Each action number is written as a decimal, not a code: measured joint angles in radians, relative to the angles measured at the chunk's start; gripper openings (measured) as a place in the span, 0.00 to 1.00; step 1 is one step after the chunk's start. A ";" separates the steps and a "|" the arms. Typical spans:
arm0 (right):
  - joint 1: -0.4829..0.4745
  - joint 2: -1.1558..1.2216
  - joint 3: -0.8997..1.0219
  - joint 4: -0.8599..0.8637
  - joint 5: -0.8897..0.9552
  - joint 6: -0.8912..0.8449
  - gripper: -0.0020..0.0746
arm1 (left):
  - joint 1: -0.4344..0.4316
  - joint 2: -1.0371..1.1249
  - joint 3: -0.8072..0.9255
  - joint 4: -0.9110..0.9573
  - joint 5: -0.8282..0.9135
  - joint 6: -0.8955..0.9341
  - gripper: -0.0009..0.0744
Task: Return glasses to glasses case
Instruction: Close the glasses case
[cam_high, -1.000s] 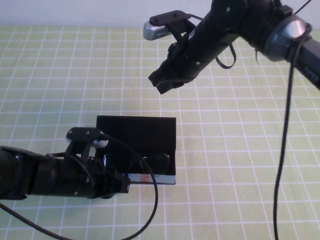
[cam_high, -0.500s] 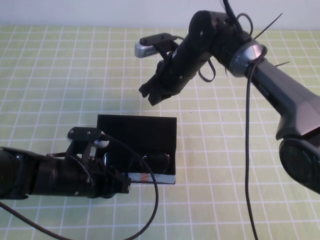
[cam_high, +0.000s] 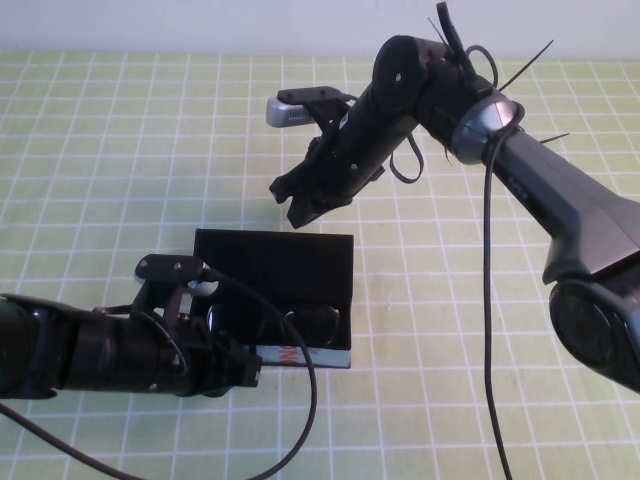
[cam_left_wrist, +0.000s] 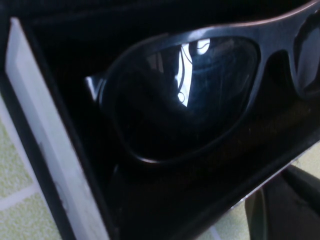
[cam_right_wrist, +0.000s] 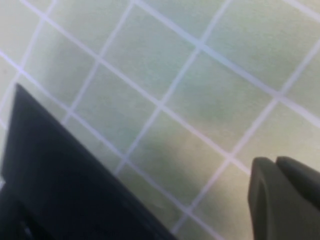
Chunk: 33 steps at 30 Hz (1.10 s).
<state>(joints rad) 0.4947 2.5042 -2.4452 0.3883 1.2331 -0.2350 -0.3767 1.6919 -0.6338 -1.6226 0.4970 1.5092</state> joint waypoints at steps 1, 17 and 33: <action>0.000 0.000 0.000 0.008 0.000 0.002 0.01 | 0.000 0.000 0.000 0.000 0.000 0.000 0.01; 0.000 -0.034 0.070 0.087 0.000 0.025 0.01 | 0.000 0.000 0.000 0.000 0.000 0.000 0.01; 0.037 -0.108 0.112 0.087 0.000 0.027 0.01 | 0.000 0.002 0.000 -0.008 0.000 0.000 0.01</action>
<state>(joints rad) 0.5315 2.3960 -2.3328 0.4749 1.2331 -0.2078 -0.3767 1.6941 -0.6338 -1.6310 0.4970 1.5092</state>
